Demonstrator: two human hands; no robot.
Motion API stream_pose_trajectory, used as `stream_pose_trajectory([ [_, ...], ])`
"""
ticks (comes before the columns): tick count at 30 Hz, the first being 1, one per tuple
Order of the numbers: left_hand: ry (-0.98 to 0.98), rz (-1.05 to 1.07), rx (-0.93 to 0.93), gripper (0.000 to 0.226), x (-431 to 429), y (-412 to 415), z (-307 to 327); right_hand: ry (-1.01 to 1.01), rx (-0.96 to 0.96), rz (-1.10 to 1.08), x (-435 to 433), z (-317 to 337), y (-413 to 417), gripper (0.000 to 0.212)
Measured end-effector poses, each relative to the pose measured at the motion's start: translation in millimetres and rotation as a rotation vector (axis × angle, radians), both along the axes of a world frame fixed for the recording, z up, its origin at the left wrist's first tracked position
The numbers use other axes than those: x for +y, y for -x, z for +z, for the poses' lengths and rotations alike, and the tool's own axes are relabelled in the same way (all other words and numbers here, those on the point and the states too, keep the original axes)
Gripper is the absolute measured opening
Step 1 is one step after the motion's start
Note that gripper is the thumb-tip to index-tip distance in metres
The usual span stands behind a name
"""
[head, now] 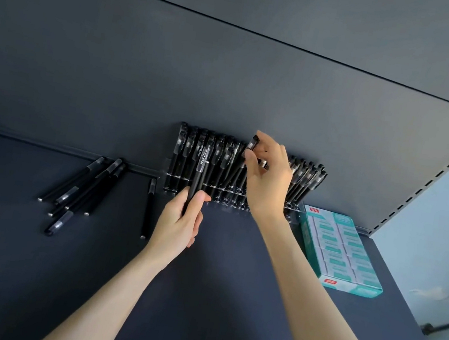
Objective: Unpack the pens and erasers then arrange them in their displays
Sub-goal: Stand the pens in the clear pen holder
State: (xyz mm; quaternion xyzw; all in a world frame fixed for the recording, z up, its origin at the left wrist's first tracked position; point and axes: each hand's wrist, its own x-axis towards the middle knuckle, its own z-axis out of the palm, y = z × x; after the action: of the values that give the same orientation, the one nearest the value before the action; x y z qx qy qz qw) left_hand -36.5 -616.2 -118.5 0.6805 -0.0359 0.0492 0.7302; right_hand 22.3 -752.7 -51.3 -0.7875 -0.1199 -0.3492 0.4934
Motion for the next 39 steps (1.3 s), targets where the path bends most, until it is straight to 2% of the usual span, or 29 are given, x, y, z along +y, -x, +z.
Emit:
stream_pose_trajectory([
  [10,0.036,0.013,0.042,0.026,-2.2,0.9,0.6,0.196,0.079,-0.040,1.4,-8.2,-7.1,0.021],
  [18,0.072,-0.054,0.075,0.024,-2.5,3.3,2.8,0.214,0.107,-0.054,1.9,-11.4,0.2,0.024],
  [21,0.088,-0.127,0.072,0.023,-2.4,5.7,4.2,0.069,0.096,-0.046,0.2,-11.3,14.6,0.019],
  [23,0.102,-0.188,0.068,0.023,-2.9,7.2,5.2,-0.074,0.225,0.099,-1.6,-12.0,27.4,0.017],
  [26,0.078,-0.277,0.053,0.024,-5.4,9.8,6.1,-0.207,0.442,0.342,-2.5,-14.3,40.9,0.025],
  [32,0.025,-0.258,0.041,0.025,-6.3,10.7,5.8,-0.298,0.400,0.318,-8.7,-11.6,44.1,0.022],
  [36,0.037,-0.243,0.072,0.023,-2.8,10.3,6.9,-0.497,0.366,0.305,-15.8,-10.1,46.4,0.016],
  [39,0.046,-0.171,0.068,0.031,2.2,7.7,7.8,-0.608,0.338,0.272,-27.5,-10.5,49.6,0.015],
])
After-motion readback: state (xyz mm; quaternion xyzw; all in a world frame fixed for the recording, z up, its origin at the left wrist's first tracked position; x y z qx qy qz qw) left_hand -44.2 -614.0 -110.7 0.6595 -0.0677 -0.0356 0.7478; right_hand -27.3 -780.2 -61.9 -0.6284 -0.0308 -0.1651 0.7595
